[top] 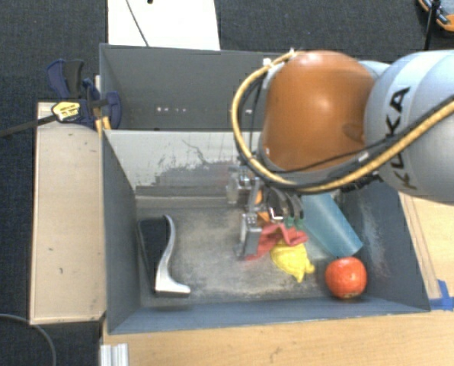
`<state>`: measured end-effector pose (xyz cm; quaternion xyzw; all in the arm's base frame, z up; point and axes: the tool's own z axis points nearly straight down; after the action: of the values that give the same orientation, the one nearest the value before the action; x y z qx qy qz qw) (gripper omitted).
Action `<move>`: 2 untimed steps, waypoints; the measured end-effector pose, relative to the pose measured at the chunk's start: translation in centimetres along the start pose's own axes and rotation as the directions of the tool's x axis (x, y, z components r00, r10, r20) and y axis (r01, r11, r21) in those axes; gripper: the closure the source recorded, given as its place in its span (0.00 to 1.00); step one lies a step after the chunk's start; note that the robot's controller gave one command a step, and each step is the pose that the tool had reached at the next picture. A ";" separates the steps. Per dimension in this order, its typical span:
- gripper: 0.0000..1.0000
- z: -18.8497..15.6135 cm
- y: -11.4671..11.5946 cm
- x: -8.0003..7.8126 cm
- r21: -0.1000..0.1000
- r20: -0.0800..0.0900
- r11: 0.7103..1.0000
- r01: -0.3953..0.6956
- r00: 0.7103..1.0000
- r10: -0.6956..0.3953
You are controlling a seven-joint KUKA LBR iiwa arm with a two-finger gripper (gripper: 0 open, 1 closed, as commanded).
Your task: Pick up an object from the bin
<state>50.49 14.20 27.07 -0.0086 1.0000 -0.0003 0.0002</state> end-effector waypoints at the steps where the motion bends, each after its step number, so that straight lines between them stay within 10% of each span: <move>1: 0.00 -1.0 0.0 -1.6 -0.004 0.006 0.978 -0.207 0.978 0.207; 2: 0.00 -5.4 -0.2 -1.0 0.000 -0.003 0.998 -0.070 0.998 0.070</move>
Offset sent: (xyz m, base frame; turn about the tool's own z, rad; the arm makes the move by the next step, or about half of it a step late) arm 0.0028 -0.0054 0.1603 -0.1116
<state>51.48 14.04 32.44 0.0262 0.9997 -0.0004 -0.0014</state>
